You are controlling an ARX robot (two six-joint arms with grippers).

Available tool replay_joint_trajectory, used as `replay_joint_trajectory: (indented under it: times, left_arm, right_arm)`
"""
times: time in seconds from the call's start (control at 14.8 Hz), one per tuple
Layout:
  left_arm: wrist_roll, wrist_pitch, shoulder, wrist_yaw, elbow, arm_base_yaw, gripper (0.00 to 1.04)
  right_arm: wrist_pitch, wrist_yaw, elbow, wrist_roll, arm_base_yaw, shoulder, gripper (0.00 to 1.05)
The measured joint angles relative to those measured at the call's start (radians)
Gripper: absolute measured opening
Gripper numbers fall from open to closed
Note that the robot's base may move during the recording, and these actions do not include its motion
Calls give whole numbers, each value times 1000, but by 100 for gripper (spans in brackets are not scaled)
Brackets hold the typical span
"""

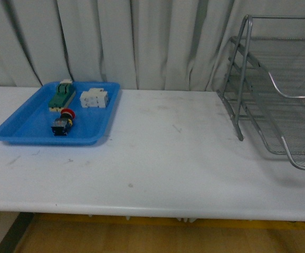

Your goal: Place button on rack with both arms

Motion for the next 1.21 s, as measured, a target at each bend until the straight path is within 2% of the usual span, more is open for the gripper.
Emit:
replay_joint_trajectory:
  times: [0.27,0.61,0.74,0.81,1.01,1.21]
  left_arm:
    - [0,0,0,0,0,0,98]
    - [0,0,0,0,0,0,98]
    - [0,0,0,0,0,0,98]
    - [0,0,0,0,0,0,98]
    - [0,0,0,0,0,0,98]
    - [0,0,0,0,0,0,98]
  right_arm:
    - [7,-18,-44,-5,-2,1,3]
    - [-30,-95,-80,-16,-1,14,67]
    - [-37,-121,-111,-20,2,6,86]
    - [-45,-127,-137,-20,6,-16,99]
    - [-72,-203,-272,-14,6,-156,98]
    - [-65,-248,-352,7,-22,-416,98]
